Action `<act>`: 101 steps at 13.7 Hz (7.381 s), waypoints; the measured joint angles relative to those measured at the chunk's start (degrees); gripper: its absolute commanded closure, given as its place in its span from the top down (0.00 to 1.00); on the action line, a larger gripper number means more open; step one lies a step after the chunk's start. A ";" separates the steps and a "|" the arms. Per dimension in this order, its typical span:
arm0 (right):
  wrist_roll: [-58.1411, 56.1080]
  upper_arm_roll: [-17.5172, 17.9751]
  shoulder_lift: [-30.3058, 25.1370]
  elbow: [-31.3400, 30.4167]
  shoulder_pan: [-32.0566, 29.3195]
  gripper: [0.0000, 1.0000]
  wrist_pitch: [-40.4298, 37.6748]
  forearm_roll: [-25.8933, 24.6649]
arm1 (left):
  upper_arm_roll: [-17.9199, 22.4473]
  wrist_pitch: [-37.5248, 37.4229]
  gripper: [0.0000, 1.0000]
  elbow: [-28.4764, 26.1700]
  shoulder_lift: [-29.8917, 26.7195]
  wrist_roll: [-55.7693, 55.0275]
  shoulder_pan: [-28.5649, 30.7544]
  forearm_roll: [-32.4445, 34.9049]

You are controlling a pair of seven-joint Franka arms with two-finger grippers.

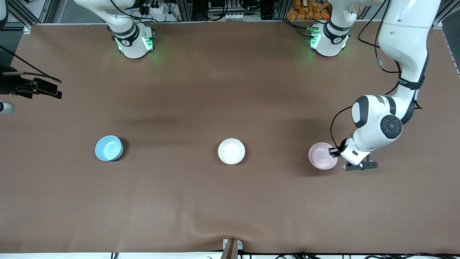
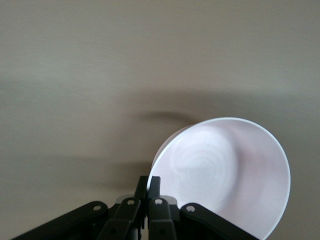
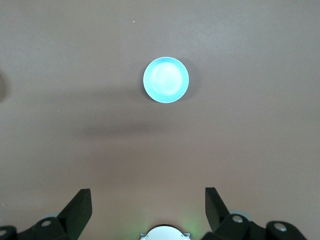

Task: Stack pink and blue bowls on white bowl
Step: 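Grasp the pink bowl rim with the left gripper, then carry the pink bowl toward the white bowl while the right gripper reaches the blue bowl, then lower the pink bowl into the white bowl while the right gripper grasps the blue bowl, then open the left gripper and lift away while the right gripper carries the blue bowl, then lower the blue bowl into the pink bowl with the right gripper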

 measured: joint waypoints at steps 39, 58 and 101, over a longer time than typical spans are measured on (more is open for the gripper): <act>-6.05 -0.91 31.26 -14.75 -4.70 0.00 41.65 0.08 | -9.55 5.24 0.10 19.93 15.26 -28.94 -20.05 -5.70; 2.79 11.77 23.14 -7.86 -1.06 0.00 34.80 9.00 | -5.29 -37.53 1.00 23.42 -16.60 -26.47 -10.61 5.29; 45.53 11.30 40.26 3.27 27.74 0.00 50.40 17.52 | -5.71 -48.87 1.00 21.57 -26.88 -9.11 3.17 6.12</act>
